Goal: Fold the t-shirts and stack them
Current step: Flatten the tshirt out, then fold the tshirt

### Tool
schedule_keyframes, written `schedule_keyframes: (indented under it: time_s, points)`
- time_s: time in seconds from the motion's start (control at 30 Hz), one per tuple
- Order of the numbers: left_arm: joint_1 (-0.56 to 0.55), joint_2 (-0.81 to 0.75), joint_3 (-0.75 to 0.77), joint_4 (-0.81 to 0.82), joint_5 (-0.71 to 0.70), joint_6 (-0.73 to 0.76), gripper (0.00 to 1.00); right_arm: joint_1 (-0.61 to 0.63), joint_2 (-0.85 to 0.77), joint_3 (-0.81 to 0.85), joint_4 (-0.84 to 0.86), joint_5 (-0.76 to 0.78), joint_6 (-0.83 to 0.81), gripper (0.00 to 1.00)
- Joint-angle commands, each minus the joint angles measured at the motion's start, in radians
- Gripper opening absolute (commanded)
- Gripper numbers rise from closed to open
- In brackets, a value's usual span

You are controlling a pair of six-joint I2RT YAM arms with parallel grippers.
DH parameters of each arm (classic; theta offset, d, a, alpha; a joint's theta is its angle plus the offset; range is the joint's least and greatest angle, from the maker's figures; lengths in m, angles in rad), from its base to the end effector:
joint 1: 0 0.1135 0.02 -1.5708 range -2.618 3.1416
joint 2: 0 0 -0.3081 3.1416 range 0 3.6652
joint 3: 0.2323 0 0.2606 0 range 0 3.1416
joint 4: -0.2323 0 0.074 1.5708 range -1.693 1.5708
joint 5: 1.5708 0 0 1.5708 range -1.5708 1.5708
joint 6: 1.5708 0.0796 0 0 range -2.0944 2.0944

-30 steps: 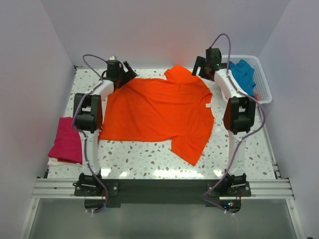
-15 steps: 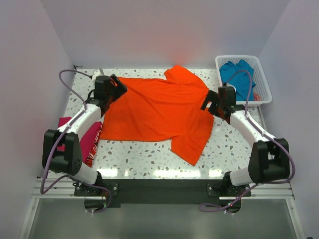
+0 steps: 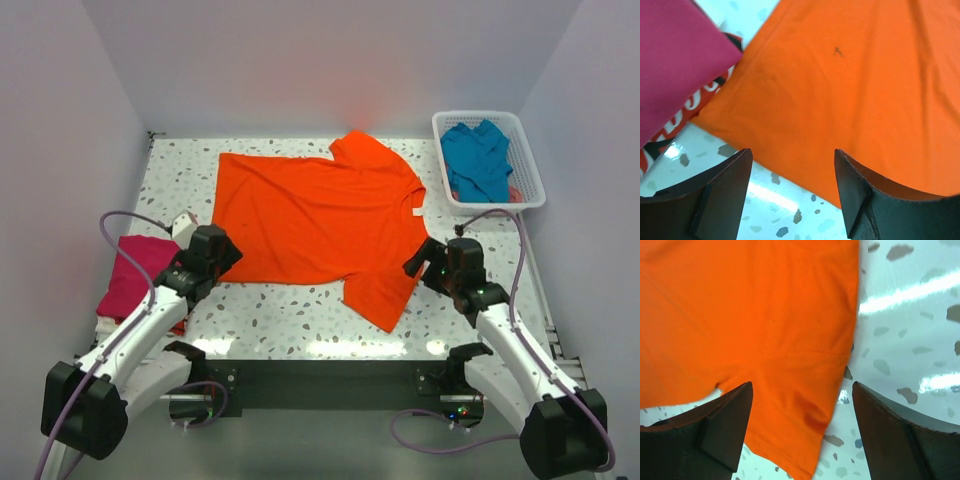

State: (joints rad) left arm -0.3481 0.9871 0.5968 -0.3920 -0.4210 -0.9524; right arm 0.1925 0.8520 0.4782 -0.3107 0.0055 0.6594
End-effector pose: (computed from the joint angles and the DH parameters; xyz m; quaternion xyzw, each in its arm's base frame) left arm 0.2100 -0.0416 0.2262 -0.3453 0.8381 -0.0739 0.4158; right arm 0.1906 0.0367 0.2115 0.2101 0.8786 0.1749 0.3915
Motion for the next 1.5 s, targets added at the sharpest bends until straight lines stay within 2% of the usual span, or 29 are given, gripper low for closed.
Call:
schedule_keyframes:
  time_s: [0.0,0.13,0.27,0.47,0.67,0.8,0.83,0.93,1.0,1.23,1.3,1.47]
  points:
    - [-0.002,-0.044,-0.049,-0.050,-0.110,-0.069,0.71,0.028,-0.051,-0.058,-0.028,-0.016,0.055,0.82]
    - [-0.002,0.002,-0.051,-0.068,-0.147,-0.114,0.68,0.090,-0.090,-0.115,-0.050,0.008,0.103,0.78]
    - [0.000,0.045,-0.035,-0.064,-0.174,-0.132,0.66,0.142,-0.099,-0.151,-0.025,0.011,0.157,0.64]
    - [0.018,0.088,-0.043,-0.058,-0.196,-0.132,0.65,0.186,-0.085,-0.208,0.005,0.013,0.204,0.57]
    - [0.138,0.091,-0.089,0.019,-0.124,-0.069,0.65,0.191,-0.096,-0.247,0.027,0.019,0.230,0.56]
    - [0.179,0.110,-0.103,0.057,-0.094,-0.046,0.63,0.194,-0.071,-0.250,0.054,0.010,0.236,0.54]
    - [0.182,0.114,-0.101,0.062,-0.094,-0.046,0.63,0.194,-0.068,-0.251,0.062,0.008,0.238,0.50]
    - [0.185,0.139,-0.106,0.084,-0.079,-0.046,0.61,0.197,-0.053,-0.257,0.079,0.005,0.243,0.47]
    - [0.185,0.162,-0.109,0.097,-0.076,-0.052,0.59,0.199,-0.041,-0.257,0.088,0.004,0.244,0.40]
    - [0.185,0.214,-0.126,0.140,-0.062,-0.063,0.43,0.199,-0.011,-0.237,0.090,0.027,0.229,0.16]
    - [0.185,0.226,-0.127,0.151,-0.064,-0.062,0.34,0.199,-0.011,-0.216,0.068,0.037,0.220,0.09]
    - [0.185,0.229,-0.124,0.171,-0.039,-0.039,0.13,0.197,-0.011,-0.165,0.015,0.083,0.192,0.00]
